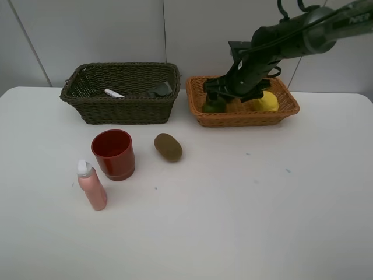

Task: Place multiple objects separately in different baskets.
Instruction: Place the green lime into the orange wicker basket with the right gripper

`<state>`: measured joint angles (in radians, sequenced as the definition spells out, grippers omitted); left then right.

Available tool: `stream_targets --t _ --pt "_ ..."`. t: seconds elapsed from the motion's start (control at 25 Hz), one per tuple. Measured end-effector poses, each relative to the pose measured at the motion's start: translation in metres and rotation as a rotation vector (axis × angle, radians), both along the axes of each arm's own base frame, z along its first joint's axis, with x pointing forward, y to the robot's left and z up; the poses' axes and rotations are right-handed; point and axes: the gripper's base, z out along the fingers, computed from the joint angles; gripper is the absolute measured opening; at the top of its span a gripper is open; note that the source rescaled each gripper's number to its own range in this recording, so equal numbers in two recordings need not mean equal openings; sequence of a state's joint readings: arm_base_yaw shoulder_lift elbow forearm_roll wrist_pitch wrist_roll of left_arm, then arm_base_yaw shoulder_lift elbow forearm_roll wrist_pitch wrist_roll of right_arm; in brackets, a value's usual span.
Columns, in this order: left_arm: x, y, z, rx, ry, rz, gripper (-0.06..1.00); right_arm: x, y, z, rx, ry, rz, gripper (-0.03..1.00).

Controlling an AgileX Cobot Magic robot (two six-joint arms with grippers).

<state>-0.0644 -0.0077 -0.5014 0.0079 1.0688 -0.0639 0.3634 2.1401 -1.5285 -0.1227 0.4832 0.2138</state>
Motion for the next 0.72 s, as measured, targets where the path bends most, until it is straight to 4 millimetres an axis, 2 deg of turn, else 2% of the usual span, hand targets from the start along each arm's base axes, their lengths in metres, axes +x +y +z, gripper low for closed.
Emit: stream_targets --t 0.28,0.4,0.72 --pt "0.000 0.000 0.000 0.000 0.000 0.000 1.00 0.000 0.000 0.000 0.005 0.007 -0.005 1.00" --pt "0.000 0.000 0.000 0.000 0.000 0.000 1.00 -0.002 0.000 0.005 0.006 0.002 -0.006 1.00" --pt "0.000 0.000 0.000 0.000 0.000 0.000 1.00 -0.015 -0.006 0.055 0.013 -0.029 -0.014 1.00"
